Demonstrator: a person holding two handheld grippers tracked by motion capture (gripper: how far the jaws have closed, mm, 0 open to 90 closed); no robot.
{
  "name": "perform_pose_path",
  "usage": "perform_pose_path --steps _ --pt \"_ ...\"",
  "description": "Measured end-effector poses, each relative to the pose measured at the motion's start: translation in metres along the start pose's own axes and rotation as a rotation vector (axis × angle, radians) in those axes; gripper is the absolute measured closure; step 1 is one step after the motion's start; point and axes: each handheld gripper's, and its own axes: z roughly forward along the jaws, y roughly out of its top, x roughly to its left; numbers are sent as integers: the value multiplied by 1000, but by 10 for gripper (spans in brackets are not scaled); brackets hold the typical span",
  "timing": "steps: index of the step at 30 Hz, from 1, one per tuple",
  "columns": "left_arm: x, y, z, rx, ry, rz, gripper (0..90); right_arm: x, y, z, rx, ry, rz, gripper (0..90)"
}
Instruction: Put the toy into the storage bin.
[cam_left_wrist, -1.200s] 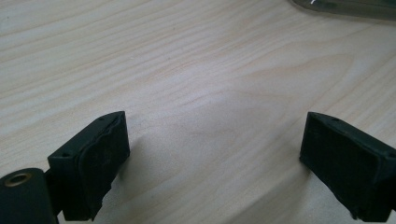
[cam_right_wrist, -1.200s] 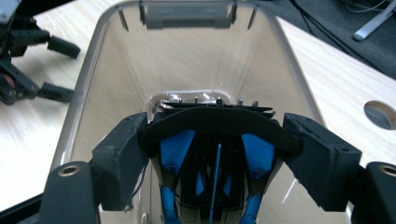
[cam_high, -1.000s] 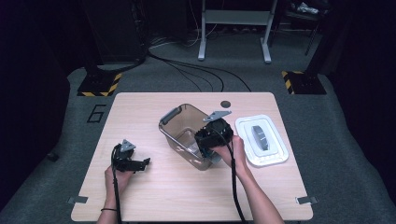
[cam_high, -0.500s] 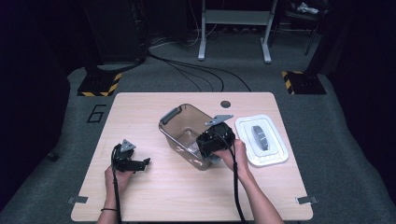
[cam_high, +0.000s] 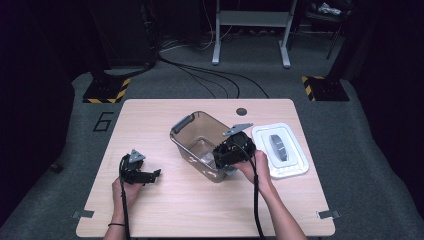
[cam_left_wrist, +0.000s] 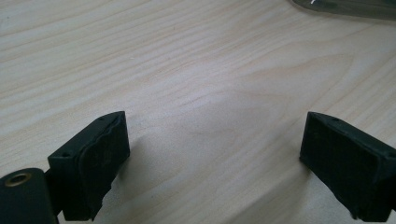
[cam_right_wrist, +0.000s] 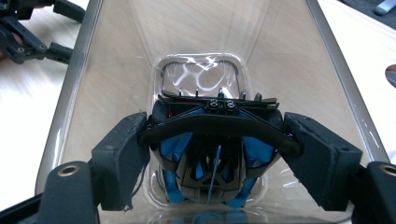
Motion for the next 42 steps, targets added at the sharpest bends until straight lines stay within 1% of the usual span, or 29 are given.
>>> perform_pose_path --steps 1,6,8,13,16,17,21,23,27,34,40,41,42 --pt "0 0 0 0 0 0 79 0 0 -1 6 1 4 240" --pt "0 0 0 0 0 0 79 -1 -1 -3 22 11 -14 240" --pt "0 0 0 0 0 0 79 -1 -2 -4 28 15 -29 239" --pt "0 0 0 0 0 0 79 -3 -5 -7 26 32 -42 238" --pt "0 0 0 0 0 0 79 -5 -7 -9 30 38 -47 238" --pt "0 0 0 -1 0 0 79 -4 -8 -9 30 40 -29 238" --pt "0 0 0 0 0 0 79 -5 -9 -9 23 38 -46 236" --pt "0 0 0 -1 0 0 79 -4 -9 -9 17 37 -35 235" --pt "0 0 0 0 0 0 79 -4 -10 -8 12 30 -37 234" --pt "0 0 0 -1 0 0 80 -2 -10 -8 13 18 -26 232" --pt "0 0 0 0 -1 1 80 1 -10 -10 18 -5 -21 220" --pt "0 0 0 0 -2 1 80 1 -10 -9 12 -6 -31 215" --pt "0 0 0 0 -1 0 80 1 -11 -10 13 -8 -23 211"
